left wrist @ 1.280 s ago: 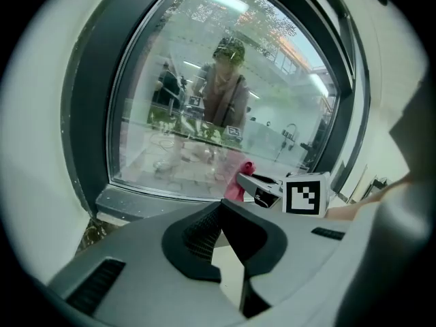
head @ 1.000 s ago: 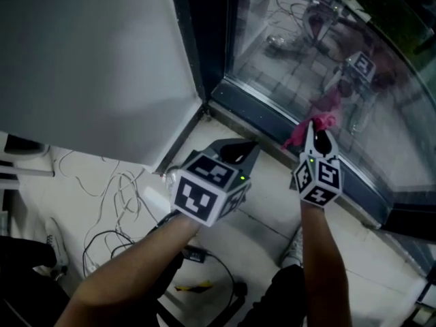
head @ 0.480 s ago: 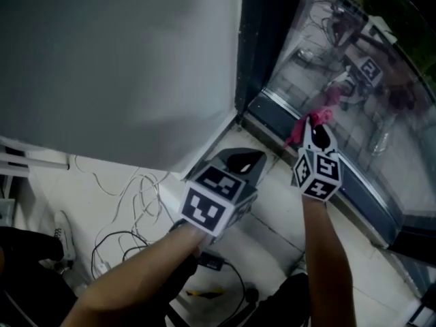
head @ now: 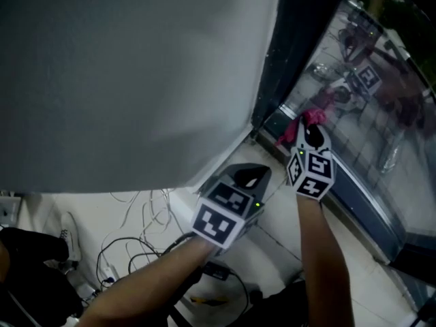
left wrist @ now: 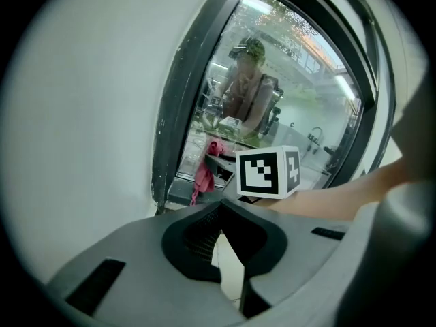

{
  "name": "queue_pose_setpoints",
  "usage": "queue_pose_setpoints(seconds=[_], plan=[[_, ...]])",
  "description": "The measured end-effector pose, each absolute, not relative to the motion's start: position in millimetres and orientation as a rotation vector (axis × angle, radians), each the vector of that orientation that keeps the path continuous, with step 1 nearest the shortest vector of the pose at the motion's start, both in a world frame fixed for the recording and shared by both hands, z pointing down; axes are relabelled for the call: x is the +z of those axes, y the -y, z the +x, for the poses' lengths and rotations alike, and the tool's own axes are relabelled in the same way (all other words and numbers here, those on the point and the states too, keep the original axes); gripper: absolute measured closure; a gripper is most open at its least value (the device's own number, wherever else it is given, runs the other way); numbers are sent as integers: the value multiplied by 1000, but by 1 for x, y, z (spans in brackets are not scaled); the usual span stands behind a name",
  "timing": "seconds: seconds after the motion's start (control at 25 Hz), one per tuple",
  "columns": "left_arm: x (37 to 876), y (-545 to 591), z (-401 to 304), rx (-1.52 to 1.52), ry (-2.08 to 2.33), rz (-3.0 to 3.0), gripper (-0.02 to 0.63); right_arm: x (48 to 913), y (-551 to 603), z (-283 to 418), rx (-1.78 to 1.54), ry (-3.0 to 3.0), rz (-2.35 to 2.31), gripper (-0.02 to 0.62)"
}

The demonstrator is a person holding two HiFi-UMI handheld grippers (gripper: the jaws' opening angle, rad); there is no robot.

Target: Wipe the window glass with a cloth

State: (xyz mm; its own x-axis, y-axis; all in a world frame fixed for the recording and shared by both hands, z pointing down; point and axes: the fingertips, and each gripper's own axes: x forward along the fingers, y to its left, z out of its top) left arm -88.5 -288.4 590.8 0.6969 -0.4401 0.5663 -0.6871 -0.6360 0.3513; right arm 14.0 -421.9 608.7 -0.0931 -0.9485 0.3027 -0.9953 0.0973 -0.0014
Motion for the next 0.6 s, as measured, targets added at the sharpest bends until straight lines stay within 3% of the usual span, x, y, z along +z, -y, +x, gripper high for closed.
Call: queue_pose_setpoints(seconds=[0.6], plan=[[608,295,-89,773,900,2301,600,617,434,-15,325,2206,1881,533]])
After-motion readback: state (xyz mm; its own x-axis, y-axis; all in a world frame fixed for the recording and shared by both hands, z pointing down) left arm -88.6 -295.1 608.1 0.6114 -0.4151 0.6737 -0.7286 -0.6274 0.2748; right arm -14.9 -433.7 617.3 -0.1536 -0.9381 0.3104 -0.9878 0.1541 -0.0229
